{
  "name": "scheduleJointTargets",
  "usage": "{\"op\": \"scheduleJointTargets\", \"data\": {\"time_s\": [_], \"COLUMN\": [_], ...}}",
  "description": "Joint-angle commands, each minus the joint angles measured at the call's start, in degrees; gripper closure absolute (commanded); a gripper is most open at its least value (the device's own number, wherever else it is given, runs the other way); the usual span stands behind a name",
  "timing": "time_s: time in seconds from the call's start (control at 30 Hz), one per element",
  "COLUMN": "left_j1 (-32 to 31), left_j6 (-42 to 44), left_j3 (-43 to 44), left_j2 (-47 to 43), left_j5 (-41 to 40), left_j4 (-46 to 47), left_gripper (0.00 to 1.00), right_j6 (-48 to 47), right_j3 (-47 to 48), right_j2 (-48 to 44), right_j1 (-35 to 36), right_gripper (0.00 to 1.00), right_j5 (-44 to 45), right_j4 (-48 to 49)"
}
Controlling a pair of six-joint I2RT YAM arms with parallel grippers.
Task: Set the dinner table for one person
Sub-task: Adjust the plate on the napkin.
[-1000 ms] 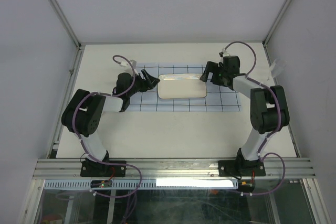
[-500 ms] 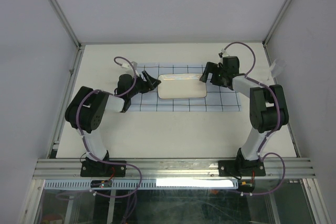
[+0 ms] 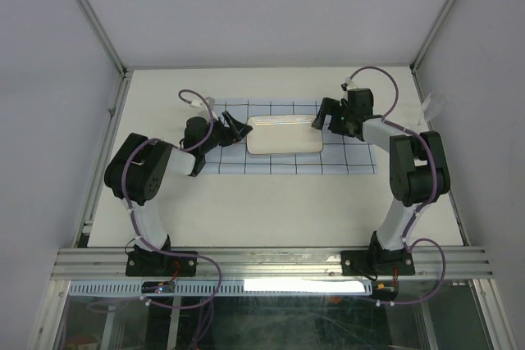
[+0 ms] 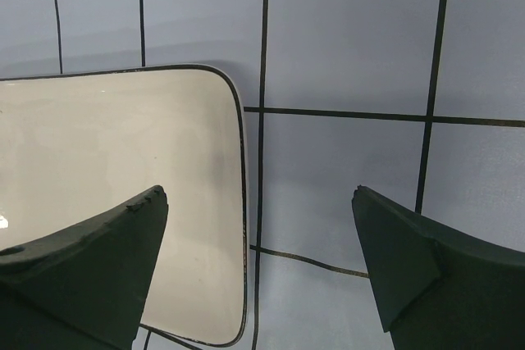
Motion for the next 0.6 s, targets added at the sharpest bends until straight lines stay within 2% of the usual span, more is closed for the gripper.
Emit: {"op": "scheduleJointTargets", "data": {"time_s": [0.0,0.43,0.57], "left_j1": [-0.1,-1.5,-1.8], "left_j6": [-1.0,-3.8,-4.9], "left_j3": [-0.3,-0.5,0.4], "left_j2": [0.9,4.6,6.6], "left_j5": [1.3,1.9,2.6], "left_j4": [5.1,9.3,10.4], "left_gripper": [0.33,0.36,0.44], "right_j6": [-0.2,-0.1,-0.1], "right_j3": [2.1,2.1,2.2], "right_j2": [-0.3,-0.4,-0.1], "right_j1": [0.4,0.6,0.6], "right_gripper": [0.03,0.03,0.03], "right_j5": [-1.3,-1.6,-1.9], "right_j4": [2.8,2.6,2.6]}}
